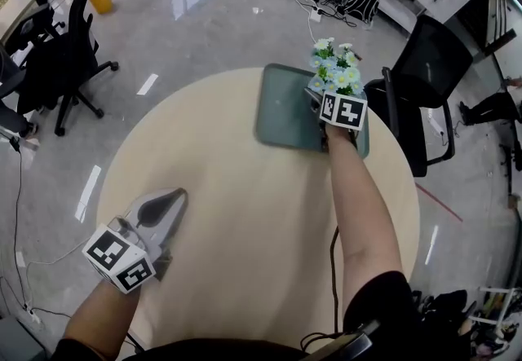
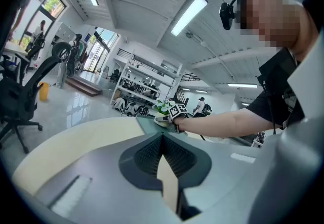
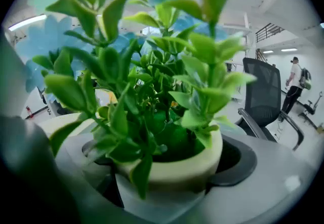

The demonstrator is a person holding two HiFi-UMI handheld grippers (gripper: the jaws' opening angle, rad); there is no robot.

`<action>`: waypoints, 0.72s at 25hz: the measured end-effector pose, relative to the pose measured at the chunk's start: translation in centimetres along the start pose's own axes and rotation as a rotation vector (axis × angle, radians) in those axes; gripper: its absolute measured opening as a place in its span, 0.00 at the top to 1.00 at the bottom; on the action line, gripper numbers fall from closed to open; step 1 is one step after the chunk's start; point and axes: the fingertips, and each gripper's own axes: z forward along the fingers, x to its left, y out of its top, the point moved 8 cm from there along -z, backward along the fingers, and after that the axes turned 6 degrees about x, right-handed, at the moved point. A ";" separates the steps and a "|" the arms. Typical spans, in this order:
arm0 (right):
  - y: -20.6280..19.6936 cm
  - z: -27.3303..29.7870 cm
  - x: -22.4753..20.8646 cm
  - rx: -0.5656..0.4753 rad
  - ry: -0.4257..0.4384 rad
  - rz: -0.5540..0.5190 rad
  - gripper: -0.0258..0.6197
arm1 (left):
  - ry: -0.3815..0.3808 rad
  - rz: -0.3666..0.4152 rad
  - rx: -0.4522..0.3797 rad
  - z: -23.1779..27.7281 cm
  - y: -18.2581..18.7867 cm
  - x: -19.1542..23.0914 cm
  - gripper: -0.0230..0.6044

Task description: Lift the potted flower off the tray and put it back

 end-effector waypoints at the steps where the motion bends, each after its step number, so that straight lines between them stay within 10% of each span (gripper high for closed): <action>1: -0.3 0.2 0.0 0.003 -0.003 0.015 0.09 | 0.001 -0.001 -0.001 0.0 0.0 0.0 0.97; 18: -1.3 -3.4 0.6 0.021 0.058 0.042 0.03 | -0.003 -0.002 0.026 -2.2 -0.3 -1.0 0.97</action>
